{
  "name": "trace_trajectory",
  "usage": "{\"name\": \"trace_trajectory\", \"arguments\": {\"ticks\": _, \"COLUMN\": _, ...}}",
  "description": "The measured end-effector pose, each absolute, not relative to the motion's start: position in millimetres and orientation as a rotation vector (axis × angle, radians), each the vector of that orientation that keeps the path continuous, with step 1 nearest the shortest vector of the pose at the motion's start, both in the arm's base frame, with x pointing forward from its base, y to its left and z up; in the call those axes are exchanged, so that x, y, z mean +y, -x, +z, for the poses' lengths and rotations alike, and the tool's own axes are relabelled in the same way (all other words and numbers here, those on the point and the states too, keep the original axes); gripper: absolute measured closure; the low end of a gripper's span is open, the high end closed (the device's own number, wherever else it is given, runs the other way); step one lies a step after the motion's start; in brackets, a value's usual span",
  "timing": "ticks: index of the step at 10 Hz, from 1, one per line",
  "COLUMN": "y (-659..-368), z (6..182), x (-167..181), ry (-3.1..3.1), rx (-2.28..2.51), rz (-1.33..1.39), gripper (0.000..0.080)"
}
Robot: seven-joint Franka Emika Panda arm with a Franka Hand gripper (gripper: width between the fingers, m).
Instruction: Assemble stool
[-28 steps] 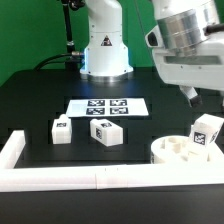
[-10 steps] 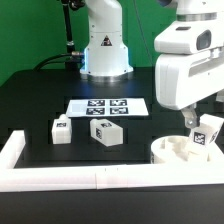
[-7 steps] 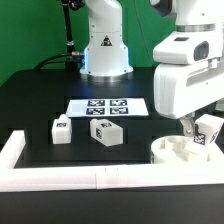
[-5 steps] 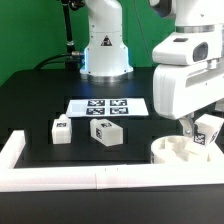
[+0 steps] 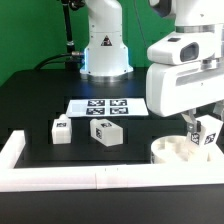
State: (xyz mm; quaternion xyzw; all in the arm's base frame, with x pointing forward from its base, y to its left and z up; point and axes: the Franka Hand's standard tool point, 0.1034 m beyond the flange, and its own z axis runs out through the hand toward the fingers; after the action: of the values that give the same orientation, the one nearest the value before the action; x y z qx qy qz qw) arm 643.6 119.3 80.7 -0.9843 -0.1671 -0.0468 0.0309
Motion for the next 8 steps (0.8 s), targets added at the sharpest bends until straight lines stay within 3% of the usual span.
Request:
{"name": "trace_trajectory", "arguments": {"ticks": 3, "y": -644, "z": 80.0, "x": 116, "ry": 3.065, "rx": -0.151, "rz": -0.138, "gripper": 0.0463}}
{"name": "trace_trajectory", "arguments": {"ticks": 8, "y": -639, "z": 78.5, "x": 108, "ry": 2.913, "rx": 0.882, "rz": -0.052, "gripper": 0.0463}}
